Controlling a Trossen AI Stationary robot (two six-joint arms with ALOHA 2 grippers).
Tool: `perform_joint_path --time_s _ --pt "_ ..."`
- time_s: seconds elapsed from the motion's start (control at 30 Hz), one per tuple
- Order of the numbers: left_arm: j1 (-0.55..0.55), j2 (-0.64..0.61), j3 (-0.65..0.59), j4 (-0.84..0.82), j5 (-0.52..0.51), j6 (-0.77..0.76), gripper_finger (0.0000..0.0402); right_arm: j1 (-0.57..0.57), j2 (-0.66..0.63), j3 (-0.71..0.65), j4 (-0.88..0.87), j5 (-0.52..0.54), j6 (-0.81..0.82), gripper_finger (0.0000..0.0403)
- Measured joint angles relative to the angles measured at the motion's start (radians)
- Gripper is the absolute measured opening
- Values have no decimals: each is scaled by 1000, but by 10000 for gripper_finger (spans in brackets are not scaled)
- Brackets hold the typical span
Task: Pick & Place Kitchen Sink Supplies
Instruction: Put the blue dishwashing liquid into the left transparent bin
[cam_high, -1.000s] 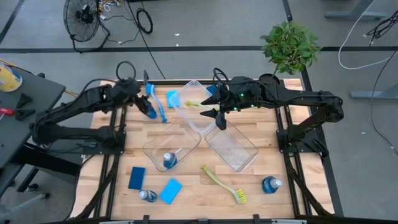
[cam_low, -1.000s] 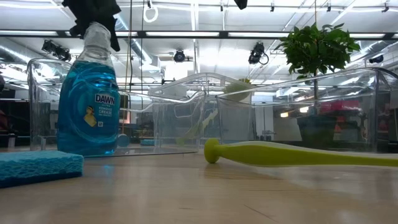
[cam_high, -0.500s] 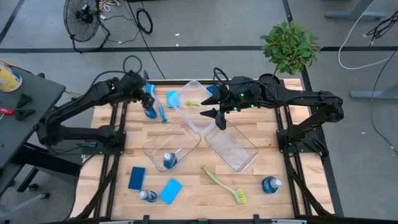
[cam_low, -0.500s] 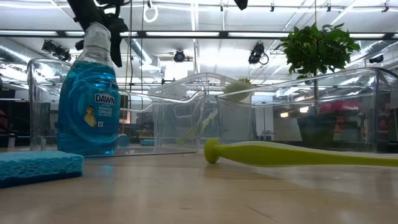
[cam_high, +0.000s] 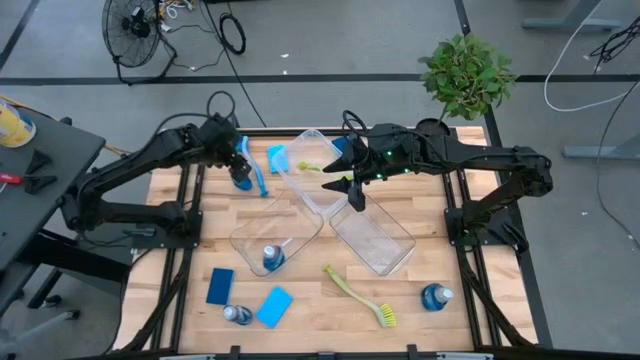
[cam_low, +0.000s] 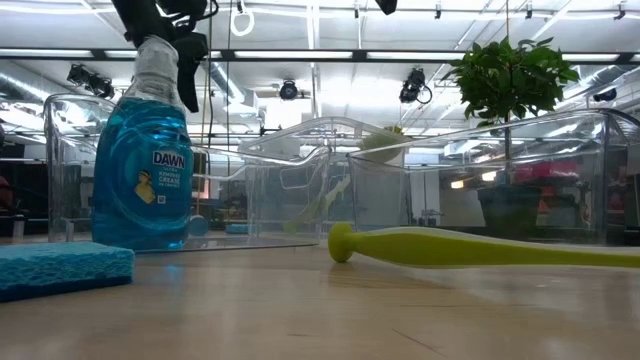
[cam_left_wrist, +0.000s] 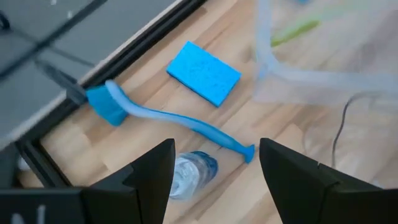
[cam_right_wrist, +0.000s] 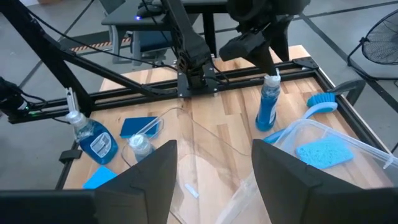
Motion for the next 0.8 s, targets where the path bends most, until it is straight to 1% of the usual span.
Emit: perform_joint_path --time_s 0.1,0.23,0.43,0.53,0.7,0.8 --pt "30 4 25 -36 10 -152 238 0 0 0 0 0 0 208" --pt "73 4 56 -90 44 -294 238 -1 0 0 0 0 -1 208" --pt "130 7 61 -145 51 -435 238 -1 0 0 0 0 -9 208" --pt "135 33 61 -154 51 -442 238 -1 0 0 0 0 -12 208" --pt "134 74 61 -168 52 -323 238 -1 0 0 -8 0 -52 208" --pt "132 99 61 -168 51 -295 238 -1 0 0 -13 0 -53 208"
